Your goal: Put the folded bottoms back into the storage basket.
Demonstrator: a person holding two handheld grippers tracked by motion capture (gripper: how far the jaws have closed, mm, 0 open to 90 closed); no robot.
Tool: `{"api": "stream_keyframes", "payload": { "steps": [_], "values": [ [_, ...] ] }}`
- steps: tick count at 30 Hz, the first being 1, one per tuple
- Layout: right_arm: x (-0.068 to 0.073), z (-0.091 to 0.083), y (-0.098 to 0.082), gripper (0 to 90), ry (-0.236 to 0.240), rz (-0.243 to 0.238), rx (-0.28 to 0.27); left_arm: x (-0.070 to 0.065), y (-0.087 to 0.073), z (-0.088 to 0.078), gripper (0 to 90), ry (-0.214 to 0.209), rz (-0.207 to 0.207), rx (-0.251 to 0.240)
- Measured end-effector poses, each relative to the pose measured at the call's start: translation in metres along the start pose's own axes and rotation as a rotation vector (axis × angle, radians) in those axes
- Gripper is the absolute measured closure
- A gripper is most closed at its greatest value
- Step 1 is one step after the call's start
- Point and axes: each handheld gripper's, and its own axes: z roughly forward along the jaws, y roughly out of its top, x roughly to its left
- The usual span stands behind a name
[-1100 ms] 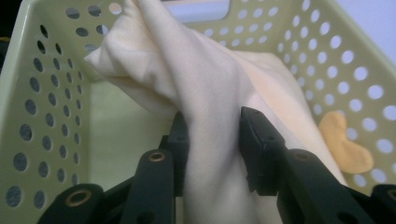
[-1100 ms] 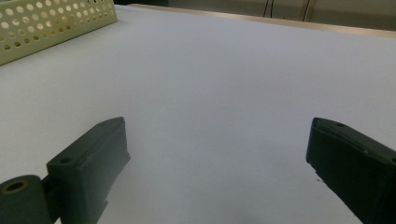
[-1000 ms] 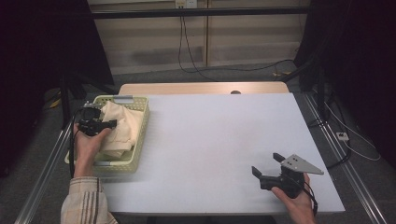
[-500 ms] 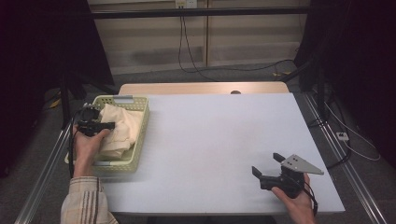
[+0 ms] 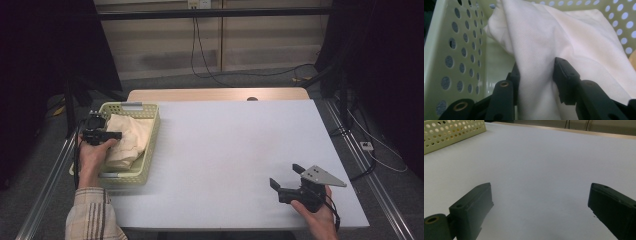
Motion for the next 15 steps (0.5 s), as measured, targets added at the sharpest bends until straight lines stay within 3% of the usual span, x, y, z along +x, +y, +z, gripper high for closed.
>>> {"api": "stream_keyframes", "payload": {
  "steps": [8,10,15],
  "values": [
    [-0.0004,-0.0002,-0.0002,5.4,0.002,-0.001,0.0,-0.0017,-0.0018,0.0055,57.8,0.027,0.017,0.029],
    [0.0,-0.0001,-0.0001,5.4,0.001,0.0,0.0,-0.0027,-0.002,0.0076,57.4,0.027,0.025,0.056],
    [0.0002,0.0002,-0.0002,5.5,0.002,-0.002,0.003,-0.0043,-0.0022,0.0084,57.5,0.023,0.023,0.07]
  ]
}}
